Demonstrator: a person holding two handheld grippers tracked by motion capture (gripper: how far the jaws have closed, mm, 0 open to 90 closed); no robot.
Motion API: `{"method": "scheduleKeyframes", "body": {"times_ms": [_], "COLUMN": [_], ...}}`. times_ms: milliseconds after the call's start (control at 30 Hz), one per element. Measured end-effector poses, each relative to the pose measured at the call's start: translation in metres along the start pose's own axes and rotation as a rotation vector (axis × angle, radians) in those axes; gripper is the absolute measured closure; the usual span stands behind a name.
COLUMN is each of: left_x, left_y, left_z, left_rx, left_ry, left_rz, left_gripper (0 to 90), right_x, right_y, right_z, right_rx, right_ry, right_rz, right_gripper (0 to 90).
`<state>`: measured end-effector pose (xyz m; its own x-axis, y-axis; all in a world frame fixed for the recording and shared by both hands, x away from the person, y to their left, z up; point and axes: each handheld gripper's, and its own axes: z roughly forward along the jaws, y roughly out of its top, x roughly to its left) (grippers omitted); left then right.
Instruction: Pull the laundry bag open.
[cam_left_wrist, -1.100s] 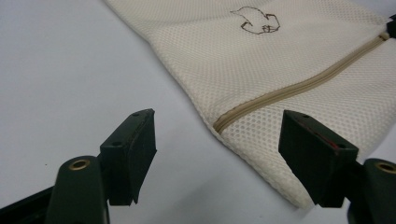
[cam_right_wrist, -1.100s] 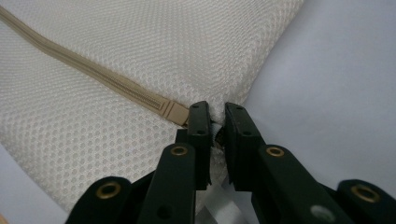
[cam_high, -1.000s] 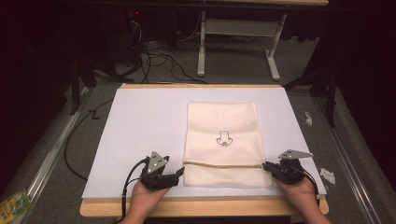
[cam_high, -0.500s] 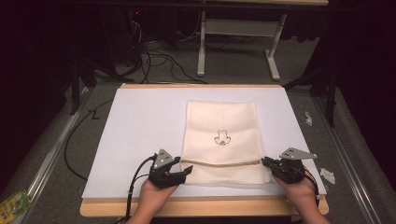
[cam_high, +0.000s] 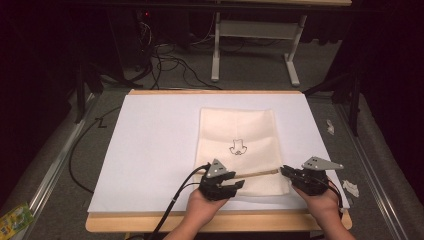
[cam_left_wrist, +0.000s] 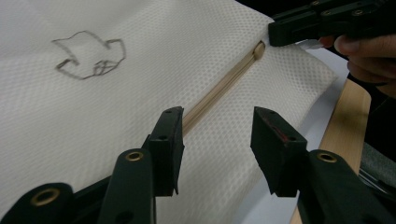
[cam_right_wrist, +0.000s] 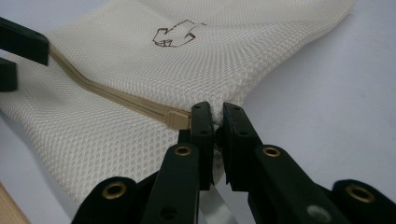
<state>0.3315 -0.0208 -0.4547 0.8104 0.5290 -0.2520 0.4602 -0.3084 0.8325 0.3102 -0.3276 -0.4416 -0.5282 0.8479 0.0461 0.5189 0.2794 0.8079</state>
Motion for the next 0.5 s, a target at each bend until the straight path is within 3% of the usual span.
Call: {"method": "scheduleKeyframes", "body": {"times_ms": [367,500], "left_x": [-0.022,-0.025], "left_y": [0.035,0.037], "left_z": [0.058,0.069], "left_rx": [0.035,0.035], "left_ry": [-0.042,-0.059], "left_rz": [0.041,0.028], "left_gripper": [62.1,65.5], "right_x": [0.000,0.000], "right_y": [0.002,0.003], "right_z": [-0.003,-0.004], "right_rx": [-0.027,-0.037], "right_ry": [0.007,0.014], "right_rz": [-0.005,0.006], "right_gripper": [84.8,84.8]}}
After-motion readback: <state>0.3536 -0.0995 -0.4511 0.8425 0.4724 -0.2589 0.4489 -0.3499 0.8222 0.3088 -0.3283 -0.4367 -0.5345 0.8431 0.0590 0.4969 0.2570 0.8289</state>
